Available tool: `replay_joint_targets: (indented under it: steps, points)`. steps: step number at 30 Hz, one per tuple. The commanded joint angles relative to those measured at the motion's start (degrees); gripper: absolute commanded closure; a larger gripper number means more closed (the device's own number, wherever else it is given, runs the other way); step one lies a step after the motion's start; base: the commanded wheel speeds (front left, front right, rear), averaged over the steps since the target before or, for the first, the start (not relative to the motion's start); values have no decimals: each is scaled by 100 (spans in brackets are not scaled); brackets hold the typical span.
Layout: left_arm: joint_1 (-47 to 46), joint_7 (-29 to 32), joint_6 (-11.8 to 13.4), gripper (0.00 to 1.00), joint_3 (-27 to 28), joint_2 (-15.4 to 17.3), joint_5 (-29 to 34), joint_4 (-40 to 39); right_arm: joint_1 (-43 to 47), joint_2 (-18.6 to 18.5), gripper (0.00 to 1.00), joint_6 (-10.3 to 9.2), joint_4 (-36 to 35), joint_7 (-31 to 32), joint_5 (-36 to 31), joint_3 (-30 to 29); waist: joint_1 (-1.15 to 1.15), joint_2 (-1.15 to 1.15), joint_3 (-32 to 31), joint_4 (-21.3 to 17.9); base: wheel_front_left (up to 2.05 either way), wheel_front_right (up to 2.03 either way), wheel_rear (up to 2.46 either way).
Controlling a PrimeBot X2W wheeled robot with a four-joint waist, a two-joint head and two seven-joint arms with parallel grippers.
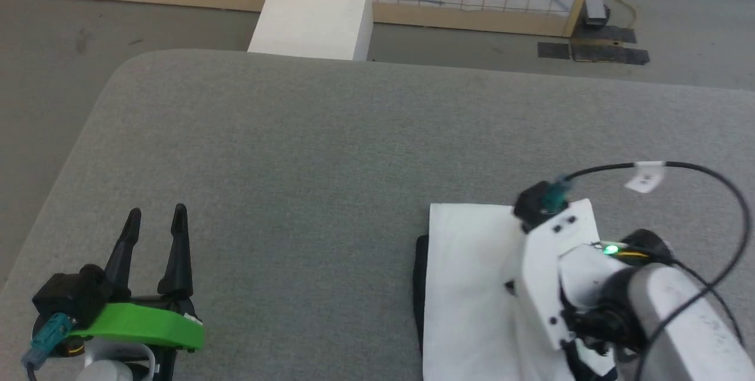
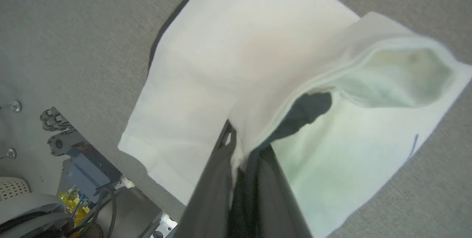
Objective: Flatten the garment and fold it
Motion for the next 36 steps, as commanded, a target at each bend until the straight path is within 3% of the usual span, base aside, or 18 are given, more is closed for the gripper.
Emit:
replay_joint_targets:
  steps: [1,16,17,18,30,36]
  points:
    - [-10,-20,-38,0,-17,-29,-73,6,-161,46,100,-9,119,-111,28,121,0,0,70,87,0,0,0]
    - [-139,-20,-38,0,-60,-29,-200,48,-858,322,100,-9,1654,-1063,71,817,0,0,293,322,0,0,0]
    - [-144,-20,-38,0,-72,-28,-213,60,-902,344,16,-9,1697,-1137,91,872,0,0,295,323,0,0,0]
    - [-151,-20,-38,0,-77,-25,-216,67,-944,367,0,-9,1721,-1219,104,892,0,0,292,321,0,0,0]
    - [-55,-21,-38,0,-59,-30,-149,101,-1491,551,0,-9,1366,-2004,562,1507,0,0,-29,75,0,0,0]
    - [55,-21,-15,0,-1,-26,64,60,-1320,276,0,-9,1009,-2632,-170,864,0,0,-250,-179,0,0,0]
